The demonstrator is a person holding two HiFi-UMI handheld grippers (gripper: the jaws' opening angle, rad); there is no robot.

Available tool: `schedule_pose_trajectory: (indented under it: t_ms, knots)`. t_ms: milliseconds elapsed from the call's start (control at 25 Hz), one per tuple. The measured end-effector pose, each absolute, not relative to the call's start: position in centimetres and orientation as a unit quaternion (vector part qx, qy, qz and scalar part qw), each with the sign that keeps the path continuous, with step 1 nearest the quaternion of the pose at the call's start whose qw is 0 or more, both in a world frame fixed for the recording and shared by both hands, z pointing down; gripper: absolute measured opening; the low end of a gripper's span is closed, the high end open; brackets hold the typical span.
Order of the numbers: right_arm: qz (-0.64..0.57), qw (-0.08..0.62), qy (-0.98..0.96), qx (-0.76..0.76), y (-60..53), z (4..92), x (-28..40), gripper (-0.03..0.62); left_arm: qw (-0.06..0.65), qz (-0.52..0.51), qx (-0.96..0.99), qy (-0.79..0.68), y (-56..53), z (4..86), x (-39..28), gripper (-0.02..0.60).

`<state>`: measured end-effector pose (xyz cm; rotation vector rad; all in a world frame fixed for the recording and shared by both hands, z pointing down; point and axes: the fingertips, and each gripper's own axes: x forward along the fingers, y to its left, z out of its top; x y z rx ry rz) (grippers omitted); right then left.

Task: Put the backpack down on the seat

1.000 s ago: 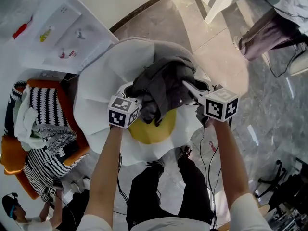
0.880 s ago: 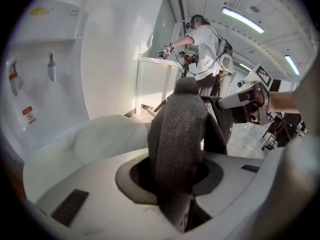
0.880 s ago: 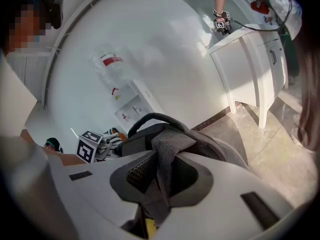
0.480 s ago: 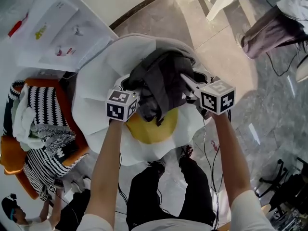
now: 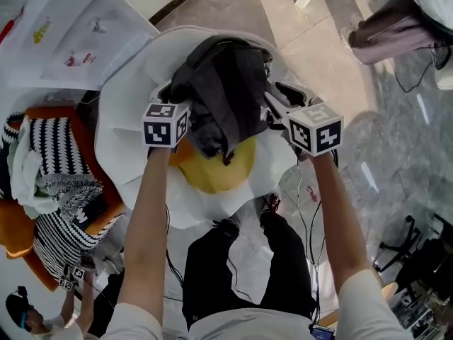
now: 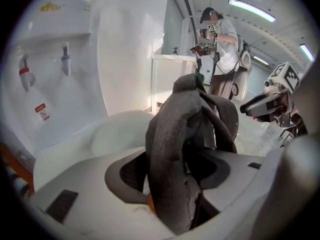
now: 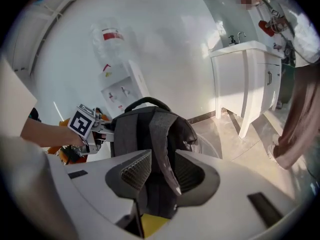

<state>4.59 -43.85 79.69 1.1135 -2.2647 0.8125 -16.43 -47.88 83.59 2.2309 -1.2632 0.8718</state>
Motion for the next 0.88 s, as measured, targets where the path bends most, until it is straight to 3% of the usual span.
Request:
schedule_pose_trajectory:
  t_ms: [280, 720, 880]
  knots:
    - [0.318, 0.231, -0.824, 0.409, -41.8, 78.9, 4.6, 0.127, 0.219, 0.355, 0.778, -0.470, -46.7, 84.4, -18.6, 0.395]
    - [0.292, 0.260, -0.837, 0.383, -39.5, 75.9, 3.0, 0.127, 0.245, 0.349, 0.783, -0.454, -42.3, 82.7, -20.7, 0.408]
    - [0.280, 0.267, -0.844, 0.373, -37.7, 74.3, 2.4, 0.127, 0.219, 0.376, 0.796, -0.421, -39.4, 81.9, -20.2, 0.407]
